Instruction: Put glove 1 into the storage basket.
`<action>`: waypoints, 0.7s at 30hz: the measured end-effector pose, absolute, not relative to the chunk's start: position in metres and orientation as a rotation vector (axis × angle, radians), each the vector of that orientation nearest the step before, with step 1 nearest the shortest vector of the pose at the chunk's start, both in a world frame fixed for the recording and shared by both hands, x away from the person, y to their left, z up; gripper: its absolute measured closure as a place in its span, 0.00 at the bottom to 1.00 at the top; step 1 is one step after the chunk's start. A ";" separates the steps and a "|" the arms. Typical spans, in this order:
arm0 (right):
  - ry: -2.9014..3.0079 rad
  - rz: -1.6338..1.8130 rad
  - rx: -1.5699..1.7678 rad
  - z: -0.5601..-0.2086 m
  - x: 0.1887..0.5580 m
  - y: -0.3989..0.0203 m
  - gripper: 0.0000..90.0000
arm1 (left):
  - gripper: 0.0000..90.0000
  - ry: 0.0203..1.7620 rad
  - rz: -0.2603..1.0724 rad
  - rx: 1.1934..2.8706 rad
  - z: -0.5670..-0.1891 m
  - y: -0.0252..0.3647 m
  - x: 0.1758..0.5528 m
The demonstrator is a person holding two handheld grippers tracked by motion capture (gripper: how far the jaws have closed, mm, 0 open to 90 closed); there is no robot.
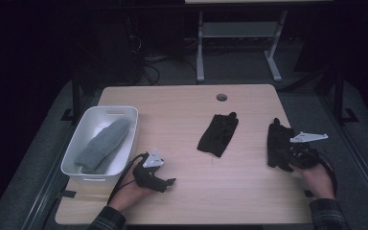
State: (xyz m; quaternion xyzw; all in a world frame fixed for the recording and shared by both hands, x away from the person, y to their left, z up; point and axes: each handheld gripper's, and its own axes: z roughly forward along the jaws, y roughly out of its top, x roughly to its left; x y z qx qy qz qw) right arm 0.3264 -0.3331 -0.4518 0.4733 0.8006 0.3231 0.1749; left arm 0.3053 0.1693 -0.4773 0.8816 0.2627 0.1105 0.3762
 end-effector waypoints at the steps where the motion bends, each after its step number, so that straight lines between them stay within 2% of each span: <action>1: 2.285 0.896 1.348 -0.454 0.327 -0.332 1.00 | 0.13 0.672 0.282 2.255 -0.477 0.169 0.305; 21: 2.413 0.921 1.319 -0.463 0.328 -0.307 1.00 | 0.13 0.673 0.282 2.255 -0.477 0.169 0.305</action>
